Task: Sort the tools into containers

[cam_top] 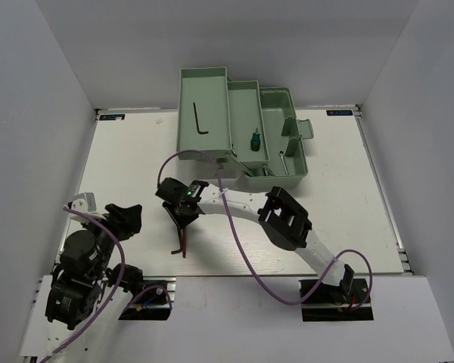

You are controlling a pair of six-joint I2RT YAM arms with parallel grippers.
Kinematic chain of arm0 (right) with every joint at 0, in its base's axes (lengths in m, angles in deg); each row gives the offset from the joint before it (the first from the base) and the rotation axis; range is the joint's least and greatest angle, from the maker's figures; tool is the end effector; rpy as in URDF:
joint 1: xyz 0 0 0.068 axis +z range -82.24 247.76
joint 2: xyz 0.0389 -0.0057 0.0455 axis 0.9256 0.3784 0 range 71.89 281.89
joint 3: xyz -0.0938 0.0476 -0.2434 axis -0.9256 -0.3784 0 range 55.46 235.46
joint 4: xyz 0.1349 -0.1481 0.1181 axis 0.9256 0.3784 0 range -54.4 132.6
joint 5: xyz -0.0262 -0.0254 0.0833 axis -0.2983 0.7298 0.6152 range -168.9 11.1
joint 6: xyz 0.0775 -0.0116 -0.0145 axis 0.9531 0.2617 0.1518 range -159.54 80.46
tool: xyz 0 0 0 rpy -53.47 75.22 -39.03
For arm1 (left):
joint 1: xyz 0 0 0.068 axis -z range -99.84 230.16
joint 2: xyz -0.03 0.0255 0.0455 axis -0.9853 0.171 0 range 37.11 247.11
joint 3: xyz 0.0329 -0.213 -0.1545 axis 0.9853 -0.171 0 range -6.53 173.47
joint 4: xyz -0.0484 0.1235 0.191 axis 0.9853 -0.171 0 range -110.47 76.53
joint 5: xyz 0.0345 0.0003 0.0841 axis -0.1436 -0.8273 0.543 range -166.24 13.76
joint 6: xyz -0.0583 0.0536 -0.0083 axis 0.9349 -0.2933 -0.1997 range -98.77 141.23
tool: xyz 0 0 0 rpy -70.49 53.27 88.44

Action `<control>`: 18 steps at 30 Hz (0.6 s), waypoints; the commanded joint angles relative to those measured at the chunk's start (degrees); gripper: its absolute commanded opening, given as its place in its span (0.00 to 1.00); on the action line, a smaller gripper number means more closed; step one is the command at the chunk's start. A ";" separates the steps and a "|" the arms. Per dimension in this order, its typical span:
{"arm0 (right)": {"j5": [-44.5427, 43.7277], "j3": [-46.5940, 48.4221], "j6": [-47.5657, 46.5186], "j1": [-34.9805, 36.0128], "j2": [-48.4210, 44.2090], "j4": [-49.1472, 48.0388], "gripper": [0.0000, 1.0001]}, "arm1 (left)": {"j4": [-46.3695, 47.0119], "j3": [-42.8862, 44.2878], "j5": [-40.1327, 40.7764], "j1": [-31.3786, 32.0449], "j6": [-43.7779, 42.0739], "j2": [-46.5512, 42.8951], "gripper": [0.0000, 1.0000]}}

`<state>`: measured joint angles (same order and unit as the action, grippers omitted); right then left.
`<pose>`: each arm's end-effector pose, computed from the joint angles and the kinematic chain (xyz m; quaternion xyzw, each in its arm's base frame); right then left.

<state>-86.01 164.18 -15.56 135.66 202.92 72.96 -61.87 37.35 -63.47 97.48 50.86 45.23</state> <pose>0.1887 0.4420 0.1584 -0.3452 0.8995 0.1461 0.2247 0.0450 0.0018 0.2925 -0.1523 0.7639 -0.1678 0.6043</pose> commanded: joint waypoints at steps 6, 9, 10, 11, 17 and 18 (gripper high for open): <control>-3.25 2.37 1.15 0.04 2.84 0.60 0.35 | 0.15 -0.72 0.67 -0.36 0.70 -0.21 0.71; -3.78 0.26 0.71 -0.13 2.49 0.60 0.34 | 0.15 -0.72 0.67 -0.36 0.70 -0.21 0.71; -3.52 -2.09 0.62 -0.05 2.22 0.69 0.34 | 0.15 -0.72 1.19 -0.36 0.70 -0.21 0.71; -3.35 -3.25 0.36 -0.05 1.61 0.78 0.34 | 0.15 -0.72 1.20 -0.36 0.70 -0.21 0.71; -1.85 -15.54 -1.57 -0.22 -3.30 -0.88 0.34 | 0.15 -0.72 1.20 -0.36 0.70 -0.21 0.71; -1.76 -17.65 -2.01 -0.40 -3.84 -1.24 0.34 | 0.15 -0.72 1.20 -0.36 0.70 0.31 0.71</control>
<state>-87.87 153.34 -16.19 135.62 198.48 66.91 -61.91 37.00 -63.12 97.48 51.29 45.17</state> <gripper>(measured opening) 0.337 0.703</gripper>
